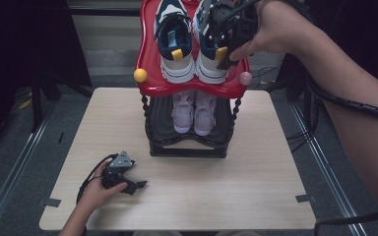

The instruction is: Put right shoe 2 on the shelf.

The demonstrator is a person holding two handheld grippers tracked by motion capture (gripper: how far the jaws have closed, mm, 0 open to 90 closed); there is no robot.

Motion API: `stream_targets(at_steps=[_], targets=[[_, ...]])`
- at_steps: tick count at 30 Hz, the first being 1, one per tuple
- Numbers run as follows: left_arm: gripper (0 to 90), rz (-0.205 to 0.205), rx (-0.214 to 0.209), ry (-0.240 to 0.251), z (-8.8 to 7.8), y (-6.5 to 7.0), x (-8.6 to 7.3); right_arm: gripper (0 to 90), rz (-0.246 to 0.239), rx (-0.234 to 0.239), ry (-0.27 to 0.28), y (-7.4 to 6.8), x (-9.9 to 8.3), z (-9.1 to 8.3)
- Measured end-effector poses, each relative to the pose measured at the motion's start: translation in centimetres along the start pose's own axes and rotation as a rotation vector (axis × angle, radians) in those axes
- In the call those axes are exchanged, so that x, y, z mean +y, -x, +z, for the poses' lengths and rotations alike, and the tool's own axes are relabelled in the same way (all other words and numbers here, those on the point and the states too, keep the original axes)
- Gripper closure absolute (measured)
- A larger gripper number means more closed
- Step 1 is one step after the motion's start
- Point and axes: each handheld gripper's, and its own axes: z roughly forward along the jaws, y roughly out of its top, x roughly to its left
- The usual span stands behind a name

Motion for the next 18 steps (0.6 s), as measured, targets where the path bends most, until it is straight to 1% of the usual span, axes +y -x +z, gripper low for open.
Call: stream_targets(at_steps=[3,6,8,9,11,13,15,16,17,18], targets=[[7.6,0.001,0.001,0.001,0.0,0.0,0.0,38.2,0.018,0.005,0.015,0.0,-0.4,-0.6],[7.6,0.001,0.001,0.001,0.0,0.0,0.0,37.1,0.032,0.005,0.014,0.0,-0.8,-1.0],[7.6,0.002,0.0,0.001,0.0,0.0,0.0,35.5,0.046,0.007,0.018,0.0,-1.1,-1.3],[7.6,0.002,0.001,0.001,0.0,0.0,0.0,34.7,0.067,0.012,0.023,0.0,-1.3,-1.5],[7.6,0.002,0.001,0.0,0.0,0.0,0.0,33.8,0.075,0.011,0.029,0.0,-1.5,-1.7],[7.6,0.002,0.001,0.0,0.0,0.0,0.0,31.5,0.097,0.028,0.026,0.0,-1.7,-1.9],[7.6,0.002,0.001,0.0,0.0,0.0,0.0,30.8,0.114,0.037,0.025,0.0,-1.9,-2.0],[7.6,0.002,0.001,0.0,0.0,0.0,0.0,30.4,0.113,0.036,0.028,0.0,-1.9,-2.1],[7.6,0.002,0.0,0.001,0.0,0.0,0.0,29.8,0.128,0.051,0.034,0.0,-2.0,-2.1],[7.6,0.002,0.001,0.001,0.0,0.0,0.0,29.5,0.133,0.054,0.032,0.0,-2.0,-2.1]])
